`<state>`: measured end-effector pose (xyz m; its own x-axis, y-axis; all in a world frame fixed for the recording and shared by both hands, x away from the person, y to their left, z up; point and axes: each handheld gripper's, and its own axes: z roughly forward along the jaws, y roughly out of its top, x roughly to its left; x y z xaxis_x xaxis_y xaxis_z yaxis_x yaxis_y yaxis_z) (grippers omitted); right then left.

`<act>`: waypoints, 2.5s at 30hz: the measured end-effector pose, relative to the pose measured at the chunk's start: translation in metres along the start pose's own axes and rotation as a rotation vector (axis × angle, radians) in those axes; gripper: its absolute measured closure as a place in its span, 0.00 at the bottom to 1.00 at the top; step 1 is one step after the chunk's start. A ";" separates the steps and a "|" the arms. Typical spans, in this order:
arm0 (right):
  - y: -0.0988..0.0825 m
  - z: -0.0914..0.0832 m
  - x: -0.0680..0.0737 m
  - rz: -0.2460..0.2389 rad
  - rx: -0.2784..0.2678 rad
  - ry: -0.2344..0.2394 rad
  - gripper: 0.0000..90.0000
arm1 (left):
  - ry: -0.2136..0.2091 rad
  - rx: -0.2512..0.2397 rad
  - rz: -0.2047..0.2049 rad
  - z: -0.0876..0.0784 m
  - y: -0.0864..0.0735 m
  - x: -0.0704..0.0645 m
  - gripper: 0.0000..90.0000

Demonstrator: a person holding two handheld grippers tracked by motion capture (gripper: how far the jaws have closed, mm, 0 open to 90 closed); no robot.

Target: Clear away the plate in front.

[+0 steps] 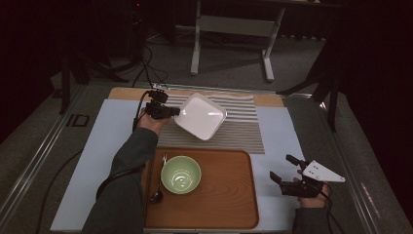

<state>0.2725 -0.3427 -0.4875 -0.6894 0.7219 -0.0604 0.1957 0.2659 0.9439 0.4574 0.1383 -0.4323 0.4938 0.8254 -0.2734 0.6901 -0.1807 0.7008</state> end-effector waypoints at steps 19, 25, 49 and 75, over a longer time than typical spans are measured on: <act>0.000 0.000 0.000 0.006 -0.002 -0.009 0.12 | -0.060 -0.010 0.124 -0.025 0.007 -0.033 1.00; 0.000 0.000 0.000 0.005 -0.001 -0.011 0.12 | -0.087 0.003 0.162 -0.025 0.005 -0.044 0.99; 0.000 0.000 0.000 0.004 -0.001 -0.010 0.12 | -0.176 0.071 0.282 -0.016 -0.010 -0.079 0.99; 0.000 0.000 -0.001 0.005 -0.001 -0.013 0.12 | -0.261 0.135 0.374 -0.010 -0.031 -0.109 0.99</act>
<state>0.2729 -0.3432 -0.4875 -0.6793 0.7315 -0.0598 0.1986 0.2616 0.9445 0.3767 0.0597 -0.4177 0.8260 0.5315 -0.1877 0.4939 -0.5217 0.6957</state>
